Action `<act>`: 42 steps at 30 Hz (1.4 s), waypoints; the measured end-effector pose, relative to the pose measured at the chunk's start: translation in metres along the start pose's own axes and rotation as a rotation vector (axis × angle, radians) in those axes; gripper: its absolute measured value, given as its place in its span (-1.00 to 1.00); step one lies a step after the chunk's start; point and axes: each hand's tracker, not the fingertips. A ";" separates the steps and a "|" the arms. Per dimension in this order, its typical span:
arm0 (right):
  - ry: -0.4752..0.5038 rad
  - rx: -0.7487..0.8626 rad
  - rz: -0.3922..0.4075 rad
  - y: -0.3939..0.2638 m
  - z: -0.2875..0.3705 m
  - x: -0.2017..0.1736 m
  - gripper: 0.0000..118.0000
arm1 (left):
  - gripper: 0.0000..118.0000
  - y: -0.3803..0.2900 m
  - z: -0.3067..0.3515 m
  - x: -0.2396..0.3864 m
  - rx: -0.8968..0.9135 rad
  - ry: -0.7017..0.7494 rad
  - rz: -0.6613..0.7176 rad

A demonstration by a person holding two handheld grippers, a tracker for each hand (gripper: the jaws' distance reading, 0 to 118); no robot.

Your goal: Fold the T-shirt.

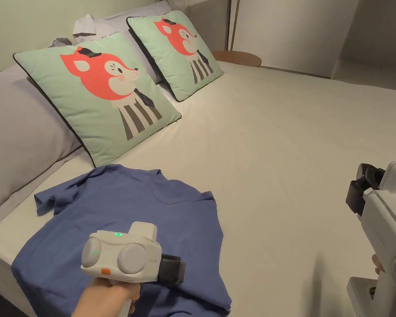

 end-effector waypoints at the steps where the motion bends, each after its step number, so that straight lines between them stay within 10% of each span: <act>1: -0.002 -0.006 -0.002 -0.002 -0.001 0.001 -0.98 | 0.77 -0.003 -0.008 -0.001 -0.015 0.006 0.008; 7: -0.017 -0.024 -0.008 -0.006 -0.002 0.008 -0.98 | 0.30 -0.005 -0.009 -0.004 -0.001 0.007 0.055; 10: -0.029 -0.022 -0.030 -0.005 0.001 0.013 -0.98 | -0.95 0.001 0.003 -0.009 0.071 0.049 0.074; 25: -0.091 0.052 -0.093 0.012 0.046 0.058 -0.98 | -0.96 0.048 0.149 0.048 0.508 -0.138 0.038; 42: -0.329 0.143 -0.130 0.012 0.146 0.172 -0.98 | -0.96 0.058 0.277 0.244 0.825 -0.707 -0.276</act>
